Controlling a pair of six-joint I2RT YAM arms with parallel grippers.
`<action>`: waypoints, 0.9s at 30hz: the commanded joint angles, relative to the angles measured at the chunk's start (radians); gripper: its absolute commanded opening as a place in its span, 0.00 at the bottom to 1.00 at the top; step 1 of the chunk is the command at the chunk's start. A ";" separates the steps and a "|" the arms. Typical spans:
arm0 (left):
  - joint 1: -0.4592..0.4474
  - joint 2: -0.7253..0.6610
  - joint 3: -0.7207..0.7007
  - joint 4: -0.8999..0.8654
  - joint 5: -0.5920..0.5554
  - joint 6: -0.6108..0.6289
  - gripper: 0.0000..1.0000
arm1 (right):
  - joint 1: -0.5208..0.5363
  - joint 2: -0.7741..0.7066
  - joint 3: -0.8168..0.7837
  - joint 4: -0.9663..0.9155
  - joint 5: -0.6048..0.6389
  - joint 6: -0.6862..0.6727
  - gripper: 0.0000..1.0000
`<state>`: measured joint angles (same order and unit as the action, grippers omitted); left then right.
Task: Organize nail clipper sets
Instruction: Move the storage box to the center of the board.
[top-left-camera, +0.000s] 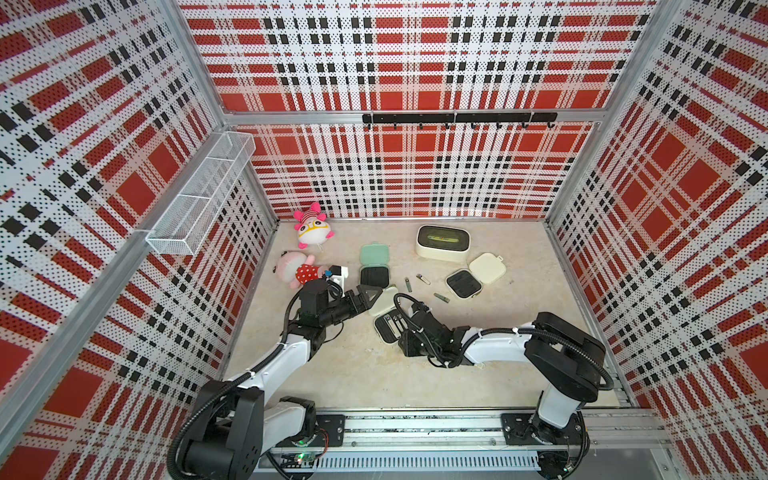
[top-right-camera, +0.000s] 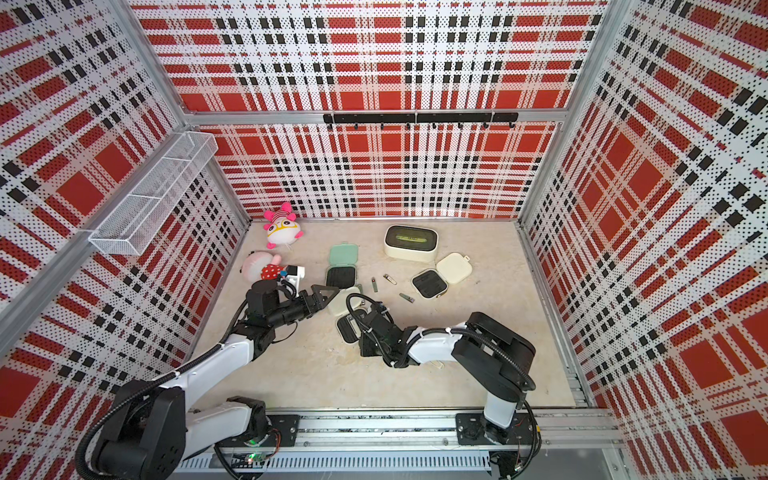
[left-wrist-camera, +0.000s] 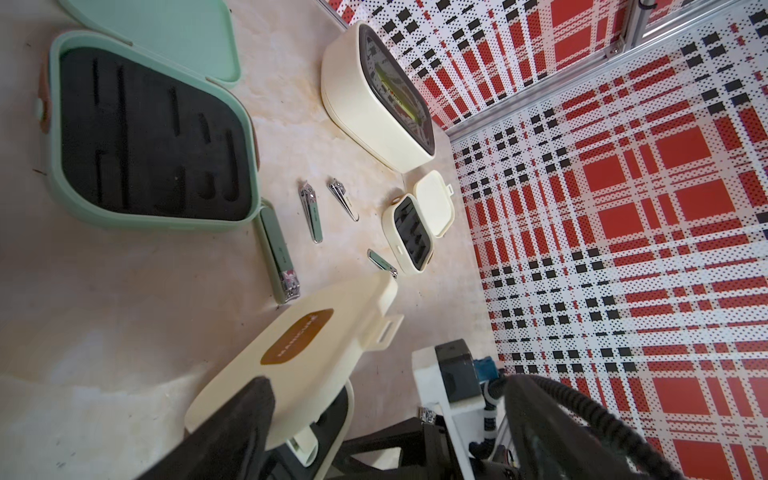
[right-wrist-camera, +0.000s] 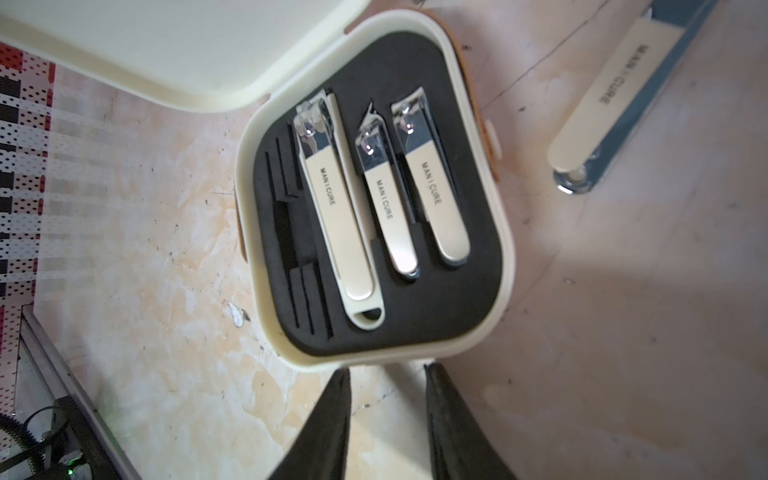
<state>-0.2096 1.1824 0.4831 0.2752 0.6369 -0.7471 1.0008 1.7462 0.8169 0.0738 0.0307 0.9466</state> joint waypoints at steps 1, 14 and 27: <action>-0.021 0.006 0.026 -0.026 0.024 -0.001 0.91 | -0.025 -0.011 -0.021 -0.022 0.011 0.026 0.33; -0.108 0.059 0.040 0.030 0.039 -0.058 0.90 | -0.117 -0.002 -0.052 0.054 -0.047 0.068 0.32; -0.199 0.202 0.064 0.106 -0.018 -0.105 0.89 | -0.201 -0.079 -0.078 0.003 -0.036 0.066 0.35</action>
<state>-0.3946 1.3609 0.5140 0.3302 0.6361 -0.8356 0.8139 1.7206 0.7673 0.1322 -0.0395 0.9943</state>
